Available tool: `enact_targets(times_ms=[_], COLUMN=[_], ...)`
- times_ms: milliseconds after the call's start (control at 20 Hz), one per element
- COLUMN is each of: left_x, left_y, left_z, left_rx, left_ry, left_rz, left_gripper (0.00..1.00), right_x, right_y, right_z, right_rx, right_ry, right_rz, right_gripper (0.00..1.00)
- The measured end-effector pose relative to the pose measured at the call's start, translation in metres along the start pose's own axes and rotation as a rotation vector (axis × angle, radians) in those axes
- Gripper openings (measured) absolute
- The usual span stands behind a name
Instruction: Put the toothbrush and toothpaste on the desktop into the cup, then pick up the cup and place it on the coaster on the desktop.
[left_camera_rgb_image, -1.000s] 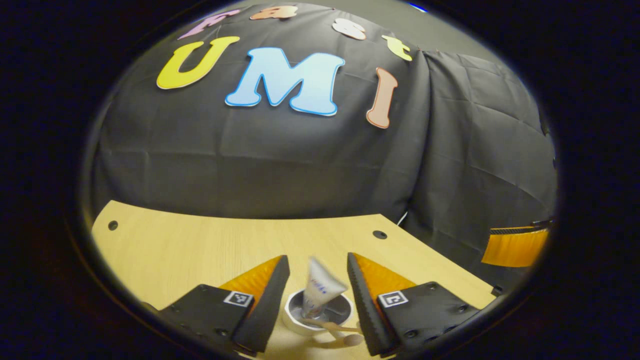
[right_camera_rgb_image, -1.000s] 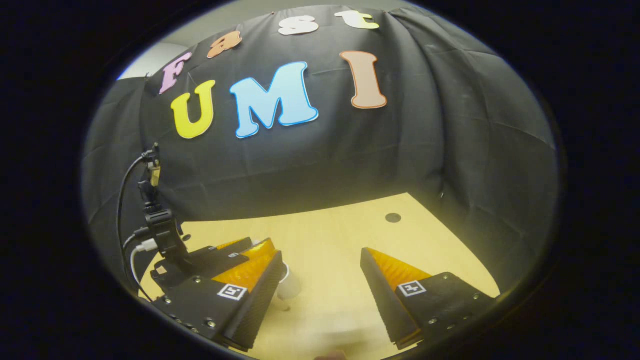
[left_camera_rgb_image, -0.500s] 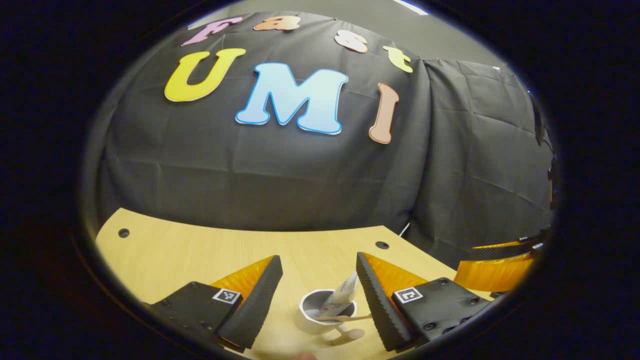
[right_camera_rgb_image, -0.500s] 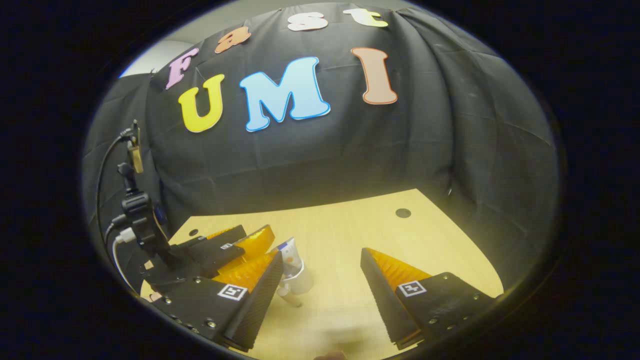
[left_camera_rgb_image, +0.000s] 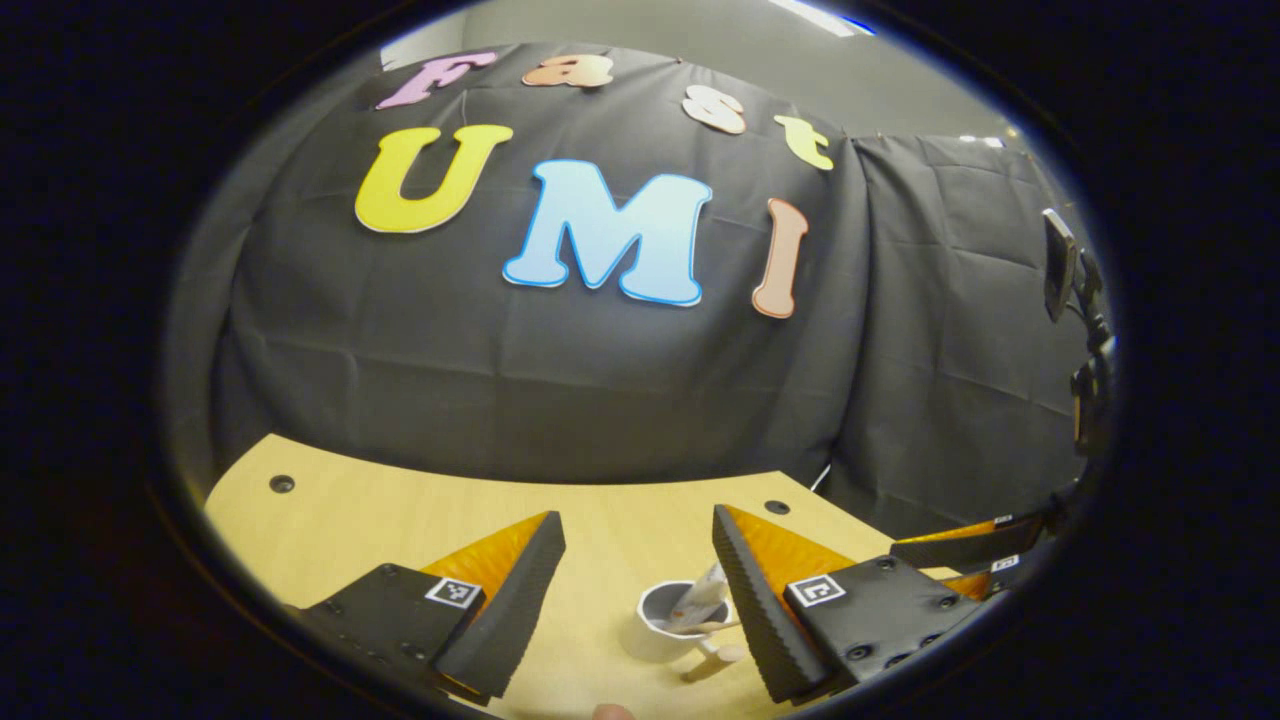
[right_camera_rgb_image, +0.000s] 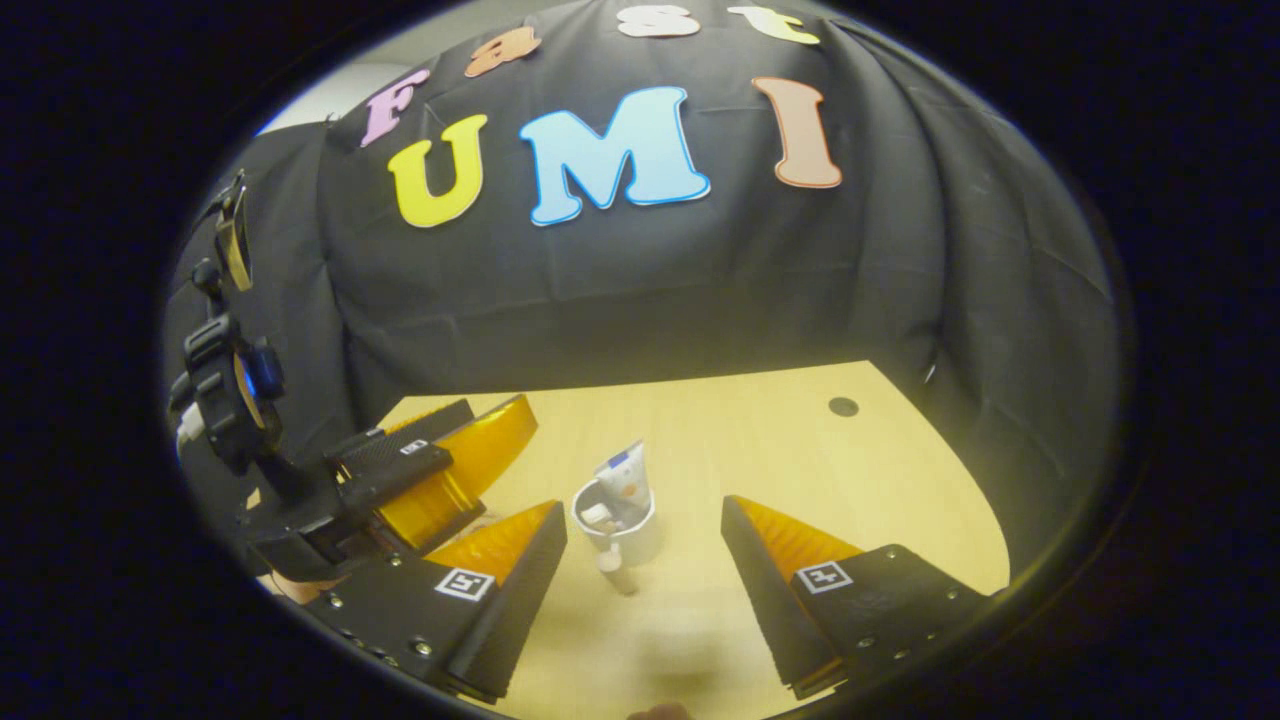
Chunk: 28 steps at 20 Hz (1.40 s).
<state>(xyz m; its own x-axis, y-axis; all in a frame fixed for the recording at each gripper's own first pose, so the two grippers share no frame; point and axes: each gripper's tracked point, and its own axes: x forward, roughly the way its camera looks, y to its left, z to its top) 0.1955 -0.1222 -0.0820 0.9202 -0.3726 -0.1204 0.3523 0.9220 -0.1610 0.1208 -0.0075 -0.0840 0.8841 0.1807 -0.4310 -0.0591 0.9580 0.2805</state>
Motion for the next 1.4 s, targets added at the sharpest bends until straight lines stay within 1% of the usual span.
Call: enact_targets(times_ms=[50, 100, 150, 200, 250, 300, 400, 600, 650, 700, 750, 850, 900, 1050, 1100, 1150, 1200, 1400], left_x=[-0.004, -0.01, -0.015, -0.02, -0.025, -0.031, -0.042, -0.059, -0.065, -0.069, -0.073, -0.081, -0.085, -0.094, -0.097, -0.101, -0.104, -0.109], left_y=[0.004, 0.009, 0.011, 0.015, 0.019, 0.022, 0.028, 0.044, 0.048, 0.052, 0.057, 0.065, 0.069, 0.081, 0.084, 0.087, 0.089, 0.094], left_z=[0.005, 0.008, 0.013, 0.016, 0.02, 0.023, 0.029, 0.035, 0.037, 0.037, 0.036, 0.035, 0.034, 0.028, 0.027, 0.025, 0.023, 0.016], left_rx=[0.002, 0.005, 0.008, 0.012, 0.016, 0.019, 0.02, 0.006, -0.003, -0.006, -0.008, -0.014, -0.015, -0.024, -0.028, -0.029, -0.026, -0.034], left_ry=[-0.008, -0.013, -0.021, -0.027, -0.034, -0.041, -0.053, -0.071, -0.075, -0.078, -0.08, -0.078, -0.076, -0.066, -0.065, -0.066, -0.063, -0.047], left_rz=[0.009, 0.015, 0.023, 0.029, 0.037, 0.044, 0.055, 0.081, 0.088, 0.101, 0.116, 0.135, 0.142, 0.168, 0.174, 0.181, 0.186, 0.197], left_gripper=[0.95, 0.91, 0.92, 0.95, 0.92, 0.95, 0.95, 0.95, 0.95, 0.99, 0.95, 0.95, 0.99, 0.99, 0.95, 0.95, 0.95, 0.95], right_x=[0.003, 0.005, 0.009, 0.012, 0.016, 0.022, 0.031, 0.048, 0.052, 0.056, 0.061, 0.069, 0.072, 0.085, 0.089, 0.093, 0.097, 0.107], right_y=[0.004, 0.008, 0.012, 0.015, 0.017, 0.019, 0.021, 0.022, 0.023, 0.023, 0.023, 0.024, 0.024, 0.02, 0.019, 0.018, 0.017, 0.019], right_z=[-0.005, -0.01, -0.016, -0.021, -0.027, -0.032, -0.042, -0.052, -0.056, -0.058, -0.062, -0.069, -0.071, -0.085, -0.088, -0.091, -0.093, -0.099], right_rx=[-0.012, -0.026, -0.041, -0.054, -0.064, -0.071, -0.079, -0.08, -0.076, -0.072, -0.069, -0.057, -0.051, -0.04, -0.034, -0.031, -0.031, -0.036], right_ry=[0.016, 0.035, 0.054, 0.078, 0.103, 0.131, 0.184, 0.252, 0.269, 0.284, 0.304, 0.34, 0.357, 0.437, 0.463, 0.482, 0.498, 0.541], right_rz=[0.002, 0.004, 0.006, 0.005, 0.003, -0.003, -0.014, -0.034, -0.032, -0.029, -0.029, -0.027, -0.031, -0.047, -0.049, -0.054, -0.058, -0.065], right_gripper=[0.94, 0.93, 0.93, 0.96, 0.94, 0.94, 0.94, 0.94, 0.91, 0.94, 0.94, 0.94, 0.94, 0.94, 0.94, 0.91, 0.94, 0.94])
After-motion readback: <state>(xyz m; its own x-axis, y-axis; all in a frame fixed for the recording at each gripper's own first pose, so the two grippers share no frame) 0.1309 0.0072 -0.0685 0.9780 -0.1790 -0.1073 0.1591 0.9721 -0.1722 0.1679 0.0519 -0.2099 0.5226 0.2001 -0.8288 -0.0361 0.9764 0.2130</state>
